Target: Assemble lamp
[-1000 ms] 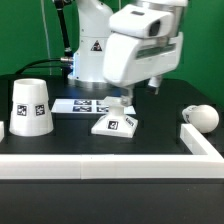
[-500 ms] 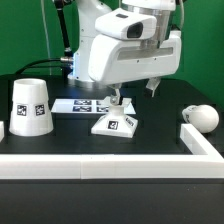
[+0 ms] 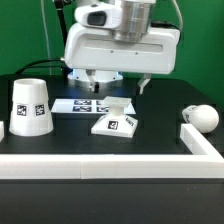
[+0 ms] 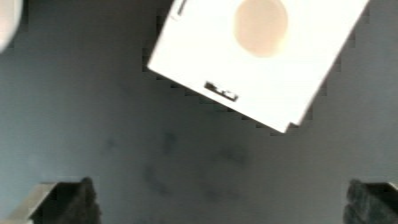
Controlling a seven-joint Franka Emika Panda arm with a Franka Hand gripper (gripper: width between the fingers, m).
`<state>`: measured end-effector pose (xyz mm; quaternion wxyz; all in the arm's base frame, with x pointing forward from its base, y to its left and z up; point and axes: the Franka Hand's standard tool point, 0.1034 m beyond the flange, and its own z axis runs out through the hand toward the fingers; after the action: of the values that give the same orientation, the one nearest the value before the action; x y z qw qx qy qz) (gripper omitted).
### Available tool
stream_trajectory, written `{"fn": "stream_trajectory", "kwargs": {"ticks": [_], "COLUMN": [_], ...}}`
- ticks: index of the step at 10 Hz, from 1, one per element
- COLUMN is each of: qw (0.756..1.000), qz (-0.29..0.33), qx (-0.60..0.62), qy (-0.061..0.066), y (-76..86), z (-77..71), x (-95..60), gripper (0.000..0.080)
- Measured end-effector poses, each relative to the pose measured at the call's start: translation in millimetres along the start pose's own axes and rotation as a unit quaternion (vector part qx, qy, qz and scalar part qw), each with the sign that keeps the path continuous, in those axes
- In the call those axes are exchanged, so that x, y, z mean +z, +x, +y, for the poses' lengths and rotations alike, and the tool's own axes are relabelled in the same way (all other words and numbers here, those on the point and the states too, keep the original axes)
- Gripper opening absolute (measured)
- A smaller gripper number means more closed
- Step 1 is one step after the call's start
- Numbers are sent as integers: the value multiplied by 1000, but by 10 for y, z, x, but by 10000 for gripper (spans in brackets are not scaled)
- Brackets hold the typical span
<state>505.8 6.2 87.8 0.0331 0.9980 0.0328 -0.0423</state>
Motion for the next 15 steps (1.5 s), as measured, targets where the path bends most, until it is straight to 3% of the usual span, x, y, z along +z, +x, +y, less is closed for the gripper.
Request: {"fn": "stream_trajectory", "kwargs": {"ticks": [4,6,10,15], "qw": [992,980,982,983], "qz": [-3,-4,56,63], "qx": [128,198,174,169], "qy": [18,30,39,42], "y": [2,-73,-335,-332], "z": [-109,-63,-91,-138], "x": [1,47,200,228], "gripper": [699,699,699,699]}}
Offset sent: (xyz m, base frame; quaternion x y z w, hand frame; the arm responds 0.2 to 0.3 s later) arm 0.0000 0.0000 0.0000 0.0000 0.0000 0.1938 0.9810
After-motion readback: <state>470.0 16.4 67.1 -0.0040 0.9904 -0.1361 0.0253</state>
